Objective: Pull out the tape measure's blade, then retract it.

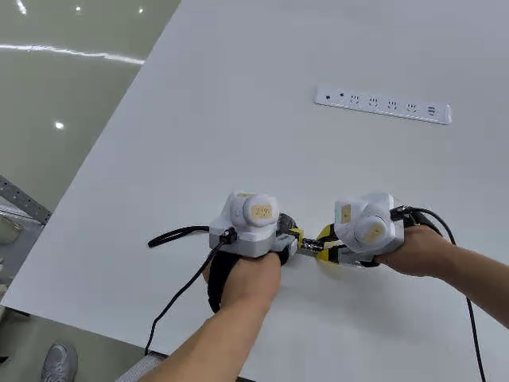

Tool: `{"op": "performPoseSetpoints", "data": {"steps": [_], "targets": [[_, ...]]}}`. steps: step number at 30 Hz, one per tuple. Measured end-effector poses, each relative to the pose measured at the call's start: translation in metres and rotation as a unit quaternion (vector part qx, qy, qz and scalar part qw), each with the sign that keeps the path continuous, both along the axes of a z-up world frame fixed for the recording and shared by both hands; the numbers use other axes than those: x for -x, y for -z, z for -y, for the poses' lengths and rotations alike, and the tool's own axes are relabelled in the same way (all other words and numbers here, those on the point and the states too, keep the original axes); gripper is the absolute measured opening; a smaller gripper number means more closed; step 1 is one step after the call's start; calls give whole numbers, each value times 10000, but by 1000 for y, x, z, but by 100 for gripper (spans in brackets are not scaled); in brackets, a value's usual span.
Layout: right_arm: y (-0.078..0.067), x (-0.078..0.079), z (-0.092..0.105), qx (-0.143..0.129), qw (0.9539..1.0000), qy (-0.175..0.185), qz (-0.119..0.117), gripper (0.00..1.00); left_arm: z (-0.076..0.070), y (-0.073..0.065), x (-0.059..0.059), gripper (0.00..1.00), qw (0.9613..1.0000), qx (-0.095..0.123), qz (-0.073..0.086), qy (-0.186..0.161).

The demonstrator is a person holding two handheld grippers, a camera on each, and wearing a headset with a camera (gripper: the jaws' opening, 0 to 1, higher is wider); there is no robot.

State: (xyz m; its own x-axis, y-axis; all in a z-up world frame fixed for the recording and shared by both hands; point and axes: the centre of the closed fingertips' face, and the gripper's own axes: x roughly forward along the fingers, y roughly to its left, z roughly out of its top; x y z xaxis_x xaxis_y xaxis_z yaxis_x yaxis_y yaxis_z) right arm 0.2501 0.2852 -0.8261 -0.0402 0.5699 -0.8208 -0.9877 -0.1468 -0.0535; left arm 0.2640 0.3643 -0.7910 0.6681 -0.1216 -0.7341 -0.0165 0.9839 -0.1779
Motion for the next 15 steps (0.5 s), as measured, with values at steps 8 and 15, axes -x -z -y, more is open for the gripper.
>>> {"op": "performPoseSetpoints", "data": {"steps": [8, 15], "targets": [[0, 0, -2, -70, 9998, 131, -125, 12, -1, -1, 0, 54, 10000, 22, 70, 29], [0, -2, -2, -97, 9982, 494, -324, 11, -2, -2, -1, 54, 9998, -15, 201, 23]]}}
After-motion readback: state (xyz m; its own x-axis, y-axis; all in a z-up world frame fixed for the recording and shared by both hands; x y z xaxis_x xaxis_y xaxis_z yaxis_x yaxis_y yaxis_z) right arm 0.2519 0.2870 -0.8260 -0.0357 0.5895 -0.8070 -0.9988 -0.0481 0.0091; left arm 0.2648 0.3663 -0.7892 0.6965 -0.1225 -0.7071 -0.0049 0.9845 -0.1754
